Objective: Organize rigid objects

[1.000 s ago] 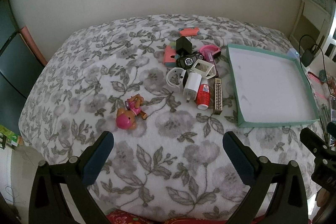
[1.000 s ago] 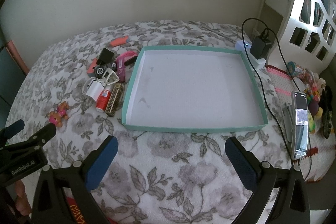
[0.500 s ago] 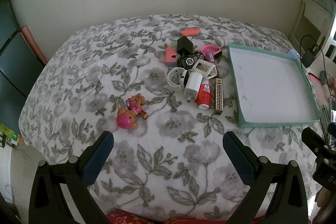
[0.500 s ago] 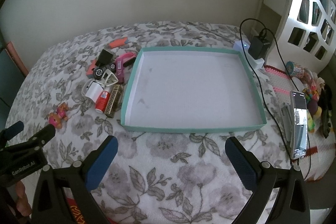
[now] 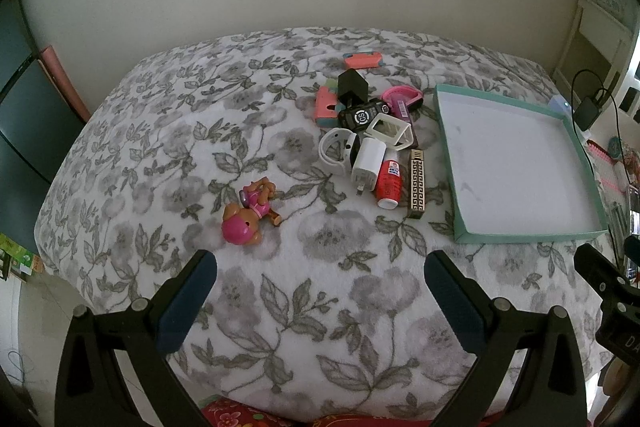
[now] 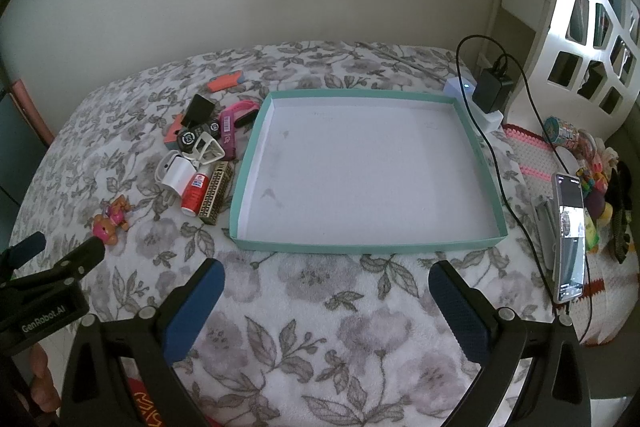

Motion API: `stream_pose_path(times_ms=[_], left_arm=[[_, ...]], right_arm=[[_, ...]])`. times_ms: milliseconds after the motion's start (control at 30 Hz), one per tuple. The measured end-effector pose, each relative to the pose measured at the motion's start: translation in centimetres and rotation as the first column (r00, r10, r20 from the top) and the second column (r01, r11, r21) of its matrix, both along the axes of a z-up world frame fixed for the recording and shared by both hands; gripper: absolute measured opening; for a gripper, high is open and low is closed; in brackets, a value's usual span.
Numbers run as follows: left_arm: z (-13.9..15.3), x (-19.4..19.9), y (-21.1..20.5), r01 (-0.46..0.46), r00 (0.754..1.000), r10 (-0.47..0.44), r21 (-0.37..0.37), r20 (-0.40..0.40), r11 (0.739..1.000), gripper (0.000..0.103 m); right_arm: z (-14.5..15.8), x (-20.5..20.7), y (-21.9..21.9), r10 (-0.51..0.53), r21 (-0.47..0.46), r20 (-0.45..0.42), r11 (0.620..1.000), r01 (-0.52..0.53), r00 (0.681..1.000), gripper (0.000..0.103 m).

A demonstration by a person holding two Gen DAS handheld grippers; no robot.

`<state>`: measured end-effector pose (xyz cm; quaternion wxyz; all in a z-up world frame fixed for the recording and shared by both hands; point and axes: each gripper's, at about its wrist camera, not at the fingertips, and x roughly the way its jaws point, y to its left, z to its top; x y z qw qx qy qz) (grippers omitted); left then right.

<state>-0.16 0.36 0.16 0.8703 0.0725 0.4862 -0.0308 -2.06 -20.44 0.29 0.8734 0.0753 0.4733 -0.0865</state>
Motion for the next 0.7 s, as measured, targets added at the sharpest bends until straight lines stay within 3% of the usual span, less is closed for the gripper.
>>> stream_pose_path(times_ms=[500,700], left_arm=[[0.0,0.0,-0.1,0.003,1.000,-0.003,-0.007,0.004,1.000,0.103],[1.3,1.4,0.7,0.033,0.999,-0.035,-0.082,-0.016,0.996,0.103]], right_arm=[[0.0,0.0,0.1,0.001,0.000,-0.001,1.000,-0.001,1.000,0.103],[-0.2,0.5,-0.2,0.018,0.046,-0.026,0.999,-0.017,1.000,0.103]])
